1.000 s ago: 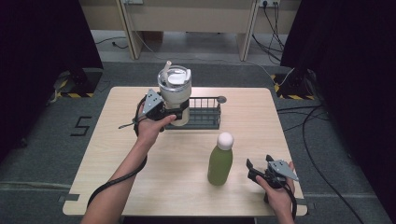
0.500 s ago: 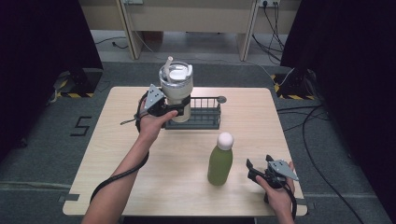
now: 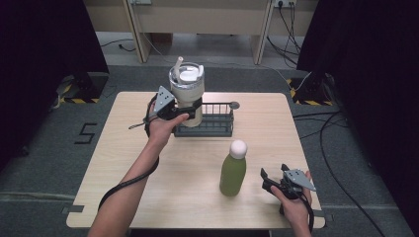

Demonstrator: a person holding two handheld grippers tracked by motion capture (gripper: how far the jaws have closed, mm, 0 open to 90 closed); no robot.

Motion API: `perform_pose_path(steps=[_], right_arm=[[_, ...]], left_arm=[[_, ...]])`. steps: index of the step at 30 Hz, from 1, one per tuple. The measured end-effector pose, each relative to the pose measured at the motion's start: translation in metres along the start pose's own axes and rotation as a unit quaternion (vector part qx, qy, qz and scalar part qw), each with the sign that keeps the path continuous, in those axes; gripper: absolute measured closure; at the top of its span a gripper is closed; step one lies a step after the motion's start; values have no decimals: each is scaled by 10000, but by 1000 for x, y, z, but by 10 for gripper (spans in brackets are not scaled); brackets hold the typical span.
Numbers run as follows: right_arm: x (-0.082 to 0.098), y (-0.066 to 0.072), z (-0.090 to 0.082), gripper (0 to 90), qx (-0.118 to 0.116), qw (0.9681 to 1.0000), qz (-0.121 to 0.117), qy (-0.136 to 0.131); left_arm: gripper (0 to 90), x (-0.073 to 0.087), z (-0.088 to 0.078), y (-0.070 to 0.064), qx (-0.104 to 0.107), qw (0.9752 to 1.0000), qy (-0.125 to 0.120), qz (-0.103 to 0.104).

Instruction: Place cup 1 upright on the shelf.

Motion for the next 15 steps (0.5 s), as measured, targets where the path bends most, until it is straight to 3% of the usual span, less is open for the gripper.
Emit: perform_pose_path(steps=[15], right_arm=[[0, 0, 0, 171, -1, 10000, -22, 3]], left_arm=[[87, -3, 6, 8, -78, 10000, -3, -1]])
Point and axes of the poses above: each handheld gripper's, and its own axes: z roughly forward along the jaws, x roughly out of its underside, y roughly to its left, the point moved 4 cm from there along z, roughly forward along the jaws, and after that the axes turned 6 degrees about x, right-handed, at the moved point
